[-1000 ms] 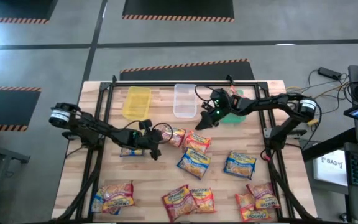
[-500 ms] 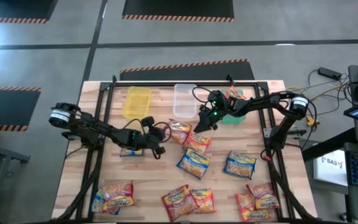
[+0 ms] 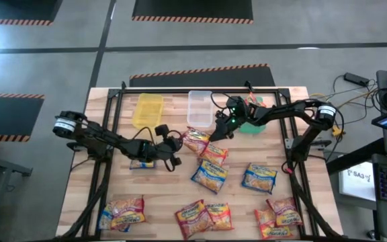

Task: Sort Maruchan noodles
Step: Put the top red noodle pack into the white bin

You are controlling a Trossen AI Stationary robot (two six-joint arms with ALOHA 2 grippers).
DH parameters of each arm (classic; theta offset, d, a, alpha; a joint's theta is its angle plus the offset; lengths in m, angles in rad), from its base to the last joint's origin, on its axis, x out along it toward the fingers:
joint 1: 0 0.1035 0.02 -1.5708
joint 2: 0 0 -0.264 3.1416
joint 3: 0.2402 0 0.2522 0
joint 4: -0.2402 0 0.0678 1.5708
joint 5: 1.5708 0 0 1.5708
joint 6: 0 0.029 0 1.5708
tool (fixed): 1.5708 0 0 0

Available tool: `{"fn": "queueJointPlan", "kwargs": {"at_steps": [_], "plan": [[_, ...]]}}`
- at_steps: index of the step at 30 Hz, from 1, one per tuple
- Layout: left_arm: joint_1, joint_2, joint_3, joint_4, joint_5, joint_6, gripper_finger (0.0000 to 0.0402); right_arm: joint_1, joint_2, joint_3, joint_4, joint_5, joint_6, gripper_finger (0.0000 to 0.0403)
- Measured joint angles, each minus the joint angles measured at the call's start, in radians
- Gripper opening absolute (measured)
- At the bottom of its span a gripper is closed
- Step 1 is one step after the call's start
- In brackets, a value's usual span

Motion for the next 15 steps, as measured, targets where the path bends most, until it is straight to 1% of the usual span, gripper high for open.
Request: {"fn": "queueJointPlan", "kwargs": {"at_steps": [10,15], "plan": [[-0.002,0.0,0.0,0.009,-0.01,0.003,0.0,-0.002,0.0,0.0,0.005,-0.065,-0.002,0.0187],[-0.002,0.0,0.002,0.009,-0.03,0.004,0.0,-0.012,0.0,0.0,0.005,-0.082,0.001,0.0191]]}}
